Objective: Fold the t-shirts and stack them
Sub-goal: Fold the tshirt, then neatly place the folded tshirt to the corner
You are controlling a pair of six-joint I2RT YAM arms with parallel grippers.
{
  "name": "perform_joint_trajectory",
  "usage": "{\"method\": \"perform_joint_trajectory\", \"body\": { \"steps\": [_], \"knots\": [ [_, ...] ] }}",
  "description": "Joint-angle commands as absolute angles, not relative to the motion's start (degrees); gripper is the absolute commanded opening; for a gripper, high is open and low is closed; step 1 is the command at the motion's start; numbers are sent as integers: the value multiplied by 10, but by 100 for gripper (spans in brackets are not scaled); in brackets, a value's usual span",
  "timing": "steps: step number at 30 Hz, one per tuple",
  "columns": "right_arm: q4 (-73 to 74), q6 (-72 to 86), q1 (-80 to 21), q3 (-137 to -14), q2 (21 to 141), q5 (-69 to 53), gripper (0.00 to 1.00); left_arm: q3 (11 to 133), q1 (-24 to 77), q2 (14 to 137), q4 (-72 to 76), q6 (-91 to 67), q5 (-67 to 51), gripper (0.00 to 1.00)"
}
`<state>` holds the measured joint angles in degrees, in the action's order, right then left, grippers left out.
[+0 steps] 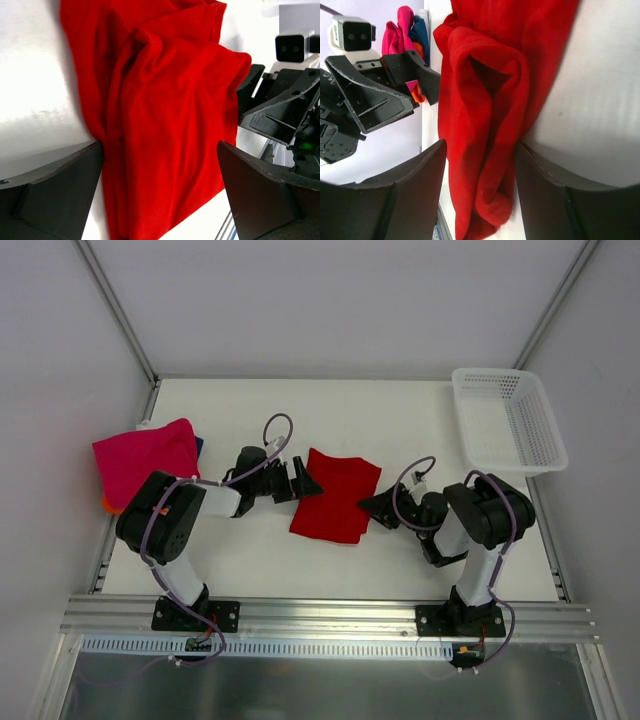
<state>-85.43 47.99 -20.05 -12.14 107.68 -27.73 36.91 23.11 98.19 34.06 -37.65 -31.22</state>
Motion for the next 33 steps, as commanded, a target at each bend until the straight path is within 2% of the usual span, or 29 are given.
{"method": "perform_joint_trajectory", "body": {
  "steps": [1, 15, 33],
  "knots": [
    [-853, 469, -226, -135, 1105, -257, 60, 364, 258, 1023, 245, -352, -284, 99],
    [-710, 429, -310, -206, 1065, -212, 60, 359, 296, 1041, 262, -370, -283, 99],
    [-670, 415, -329, -237, 1068, -199, 61, 386, 342, 1087, 314, -417, -299, 99]
  ]
}}
